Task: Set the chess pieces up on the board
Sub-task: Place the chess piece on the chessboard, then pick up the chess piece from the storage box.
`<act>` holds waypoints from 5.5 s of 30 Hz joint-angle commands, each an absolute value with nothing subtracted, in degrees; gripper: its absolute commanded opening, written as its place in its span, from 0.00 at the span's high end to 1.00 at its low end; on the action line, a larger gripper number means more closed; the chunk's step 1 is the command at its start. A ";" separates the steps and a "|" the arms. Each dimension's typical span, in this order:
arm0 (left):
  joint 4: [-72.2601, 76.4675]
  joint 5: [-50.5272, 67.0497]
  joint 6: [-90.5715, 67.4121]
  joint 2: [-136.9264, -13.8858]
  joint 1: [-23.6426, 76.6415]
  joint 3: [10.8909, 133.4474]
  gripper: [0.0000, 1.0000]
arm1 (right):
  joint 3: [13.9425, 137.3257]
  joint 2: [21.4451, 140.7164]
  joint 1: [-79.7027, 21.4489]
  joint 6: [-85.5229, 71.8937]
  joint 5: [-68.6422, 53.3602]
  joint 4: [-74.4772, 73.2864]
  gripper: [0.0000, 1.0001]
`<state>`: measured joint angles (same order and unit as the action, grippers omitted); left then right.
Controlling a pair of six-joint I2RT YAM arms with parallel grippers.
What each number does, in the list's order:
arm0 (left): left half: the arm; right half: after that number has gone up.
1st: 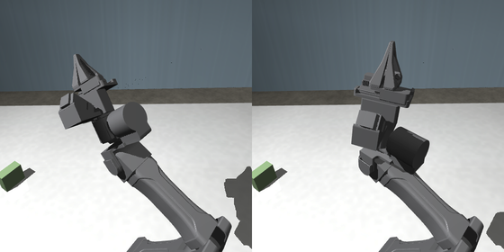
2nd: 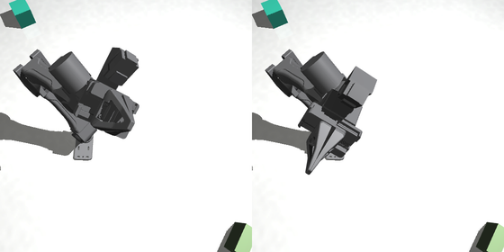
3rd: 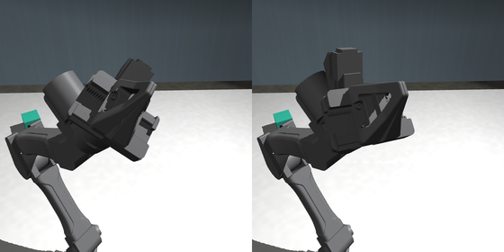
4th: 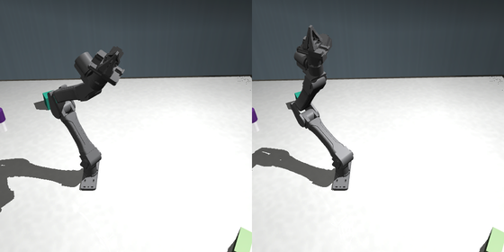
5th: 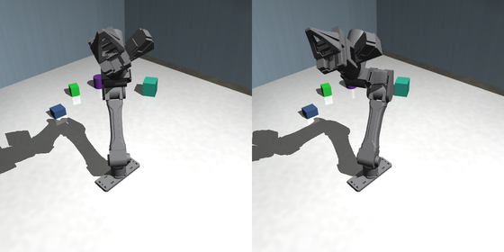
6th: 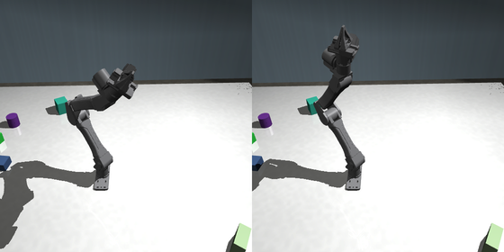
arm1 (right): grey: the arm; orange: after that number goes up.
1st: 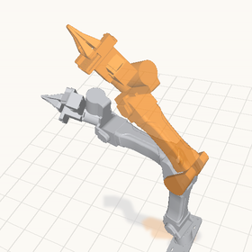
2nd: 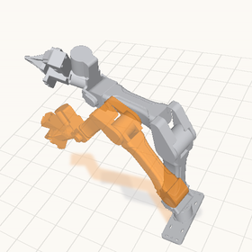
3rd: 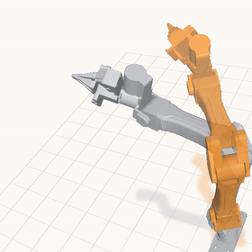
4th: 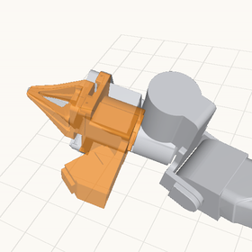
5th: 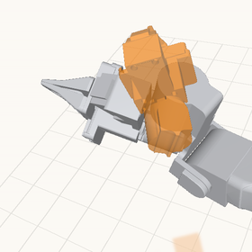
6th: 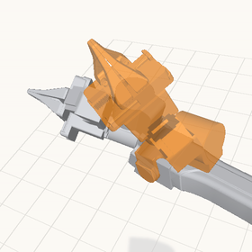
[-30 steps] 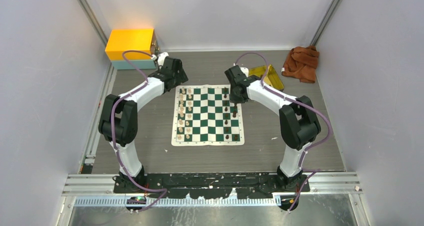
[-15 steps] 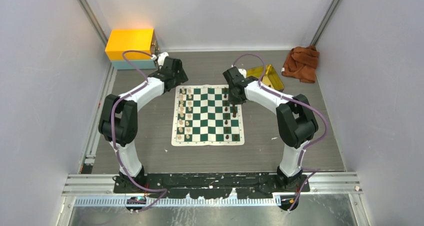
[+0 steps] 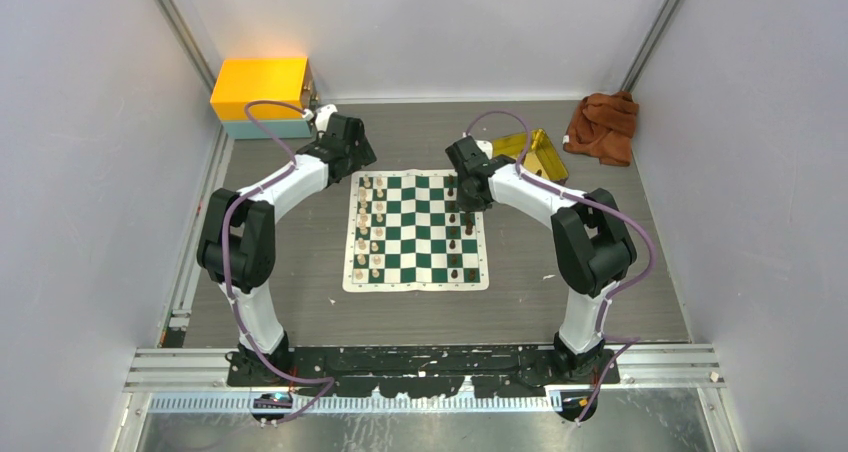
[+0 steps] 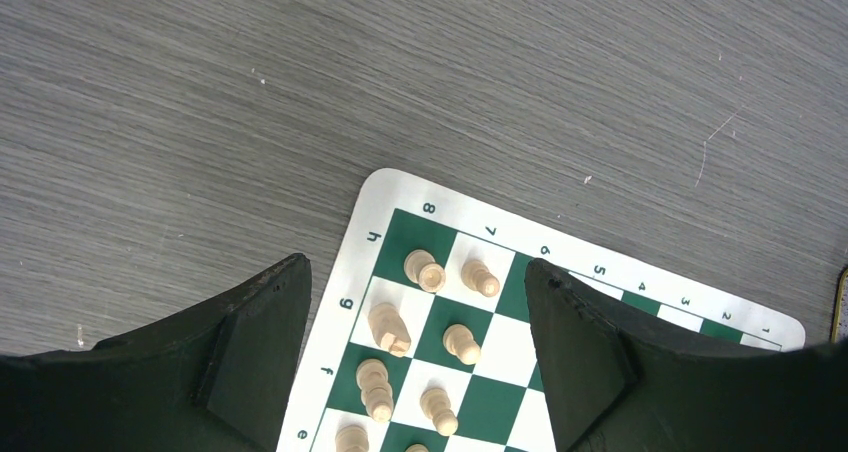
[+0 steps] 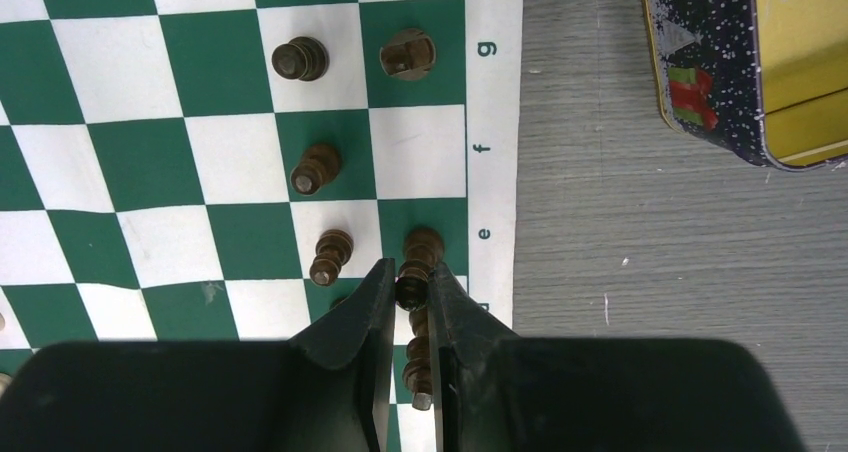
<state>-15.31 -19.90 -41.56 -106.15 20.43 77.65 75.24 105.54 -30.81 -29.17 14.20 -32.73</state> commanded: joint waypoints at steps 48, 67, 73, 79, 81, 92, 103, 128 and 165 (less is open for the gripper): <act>-13.91 -19.93 -41.01 -104.99 19.95 78.98 0.21 | 101.64 107.93 -20.77 -31.14 21.52 -39.45 0.59; -14.11 -19.47 -41.21 -105.47 19.95 78.49 0.21 | 110.39 121.50 -9.31 -34.70 21.05 -40.69 0.59; -14.22 -19.73 -41.00 -105.47 19.95 78.44 0.21 | 112.39 124.33 -8.11 -34.85 20.34 -41.24 0.59; -14.25 -19.86 -40.87 -105.77 19.95 78.55 0.21 | 114.36 126.65 -7.34 -34.63 19.60 -41.98 0.58; -14.24 -19.84 -40.97 -105.90 19.95 78.57 0.21 | 114.80 127.25 -7.15 -34.58 19.37 -42.08 0.58; -14.37 -19.99 -41.04 -106.39 19.95 78.57 0.21 | 116.73 129.71 -6.59 -34.42 18.53 -42.52 0.58; -14.43 -20.20 -41.04 -106.83 19.95 78.77 0.21 | 117.76 131.46 -6.16 -34.71 17.37 -42.81 0.58; -14.77 -20.21 -40.87 -108.37 19.86 79.59 0.21 | 118.25 133.15 -5.21 -34.86 16.00 -43.42 0.78; -15.22 -19.62 -40.78 -104.77 19.86 78.39 0.21 | 113.48 123.54 -5.56 -29.23 17.53 -41.11 0.99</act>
<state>-16.21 -19.42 -41.50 -108.53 20.23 77.71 112.88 129.69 -5.39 -30.39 16.58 -42.96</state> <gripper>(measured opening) 0.786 0.087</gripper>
